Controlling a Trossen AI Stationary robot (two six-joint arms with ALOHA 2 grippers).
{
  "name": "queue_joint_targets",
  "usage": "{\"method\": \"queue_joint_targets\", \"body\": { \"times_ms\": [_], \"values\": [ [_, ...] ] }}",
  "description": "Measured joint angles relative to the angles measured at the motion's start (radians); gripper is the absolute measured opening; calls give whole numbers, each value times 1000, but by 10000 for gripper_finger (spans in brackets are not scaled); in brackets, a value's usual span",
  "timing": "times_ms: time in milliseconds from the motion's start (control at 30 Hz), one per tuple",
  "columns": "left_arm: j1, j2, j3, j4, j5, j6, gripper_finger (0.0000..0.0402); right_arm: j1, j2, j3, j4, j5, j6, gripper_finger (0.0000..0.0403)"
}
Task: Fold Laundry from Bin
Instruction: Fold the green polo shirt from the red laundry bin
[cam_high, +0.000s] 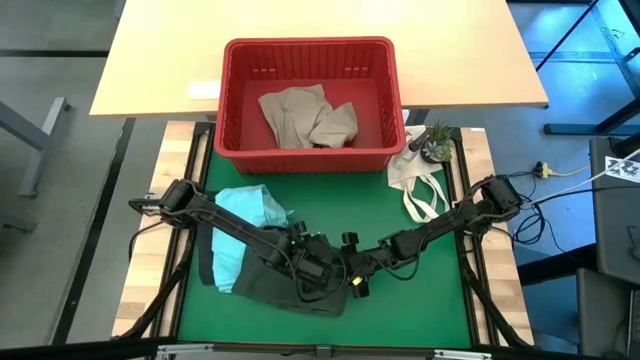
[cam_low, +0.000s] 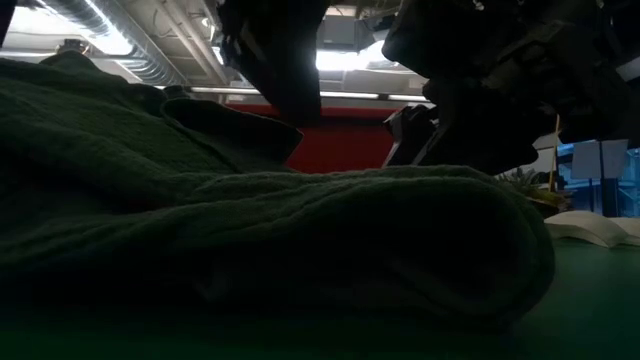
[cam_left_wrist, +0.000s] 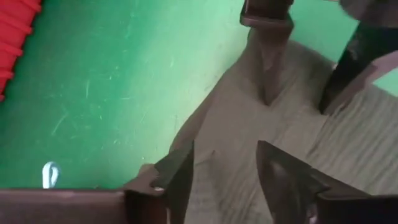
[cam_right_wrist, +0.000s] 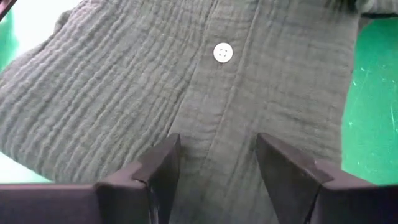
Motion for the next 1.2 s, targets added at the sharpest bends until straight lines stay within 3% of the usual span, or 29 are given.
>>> {"method": "queue_joint_targets", "body": {
  "times_ms": [167,333,567,767,900,1200],
  "values": [
    [11,23,0,-9,-5,3,192,0,0,0,1,0,0,209],
    [18,24,0,-69,-19,-56,180,0,0,0,0,0,0,209],
    [17,24,0,-134,-3,-155,119,0,0,0,0,0,0,209],
    [17,22,0,-133,-35,-184,12,0,0,0,0,0,0,209],
    [9,6,19,-158,-121,-263,3,0,0,0,0,0,0,209],
    [-59,-2,174,-558,-150,-549,1,0,0,0,1,0,0,209]
  ]
}}
